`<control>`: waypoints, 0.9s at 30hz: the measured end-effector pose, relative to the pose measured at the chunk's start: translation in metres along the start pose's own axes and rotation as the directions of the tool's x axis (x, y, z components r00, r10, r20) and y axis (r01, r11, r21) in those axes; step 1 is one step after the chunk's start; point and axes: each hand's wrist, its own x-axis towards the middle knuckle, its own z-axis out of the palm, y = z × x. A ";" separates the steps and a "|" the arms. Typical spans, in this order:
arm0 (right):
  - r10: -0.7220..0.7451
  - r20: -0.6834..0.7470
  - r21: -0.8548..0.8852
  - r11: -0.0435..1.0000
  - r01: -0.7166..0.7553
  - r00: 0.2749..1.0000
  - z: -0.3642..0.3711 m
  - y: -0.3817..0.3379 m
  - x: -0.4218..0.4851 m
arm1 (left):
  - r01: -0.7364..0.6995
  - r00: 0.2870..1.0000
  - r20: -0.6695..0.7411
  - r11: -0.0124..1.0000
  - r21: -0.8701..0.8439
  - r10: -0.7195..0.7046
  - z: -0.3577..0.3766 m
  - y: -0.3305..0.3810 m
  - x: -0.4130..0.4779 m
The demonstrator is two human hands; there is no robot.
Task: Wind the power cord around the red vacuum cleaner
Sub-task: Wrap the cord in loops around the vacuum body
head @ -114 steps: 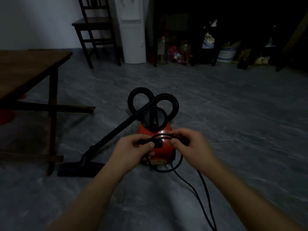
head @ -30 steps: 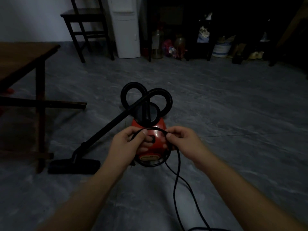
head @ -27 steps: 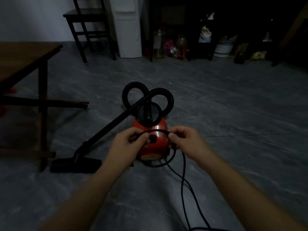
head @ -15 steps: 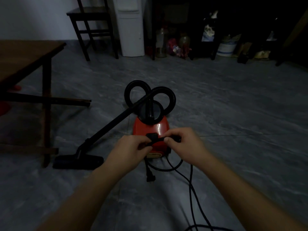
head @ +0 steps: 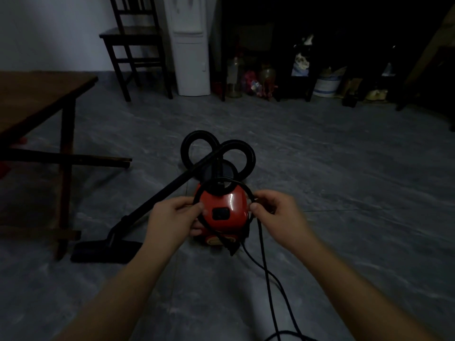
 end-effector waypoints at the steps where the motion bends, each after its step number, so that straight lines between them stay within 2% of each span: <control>1: 0.002 0.005 0.010 1.000 -0.002 1.000 0.001 0.000 0.000 | 0.007 1.000 0.005 1.000 -0.010 -0.007 0.000 0.000 -0.001; 5: 0.010 0.010 0.019 1.000 -0.010 1.000 0.001 0.002 0.002 | 0.028 0.997 0.076 0.999 0.017 -0.029 -0.002 0.003 -0.005; 9: -0.004 0.027 0.017 1.000 0.004 1.000 0.001 0.001 0.002 | 0.030 0.973 0.221 0.985 0.168 -0.067 -0.007 0.002 -0.004; 16: -0.030 0.091 -0.074 0.997 0.037 0.995 0.004 0.002 0.002 | -0.077 0.967 0.253 0.945 0.317 -0.006 -0.018 -0.005 -0.002; 24: -0.017 0.022 -0.070 0.997 0.018 1.000 0.004 0.003 0.005 | -0.066 0.985 0.168 0.987 0.146 0.041 -0.011 -0.002 -0.001; 27: 0.002 0.023 -0.086 0.996 0.000 1.000 0.004 0.007 0.006 | -0.027 0.996 0.083 1.000 -0.003 0.027 -0.007 -0.003 0.002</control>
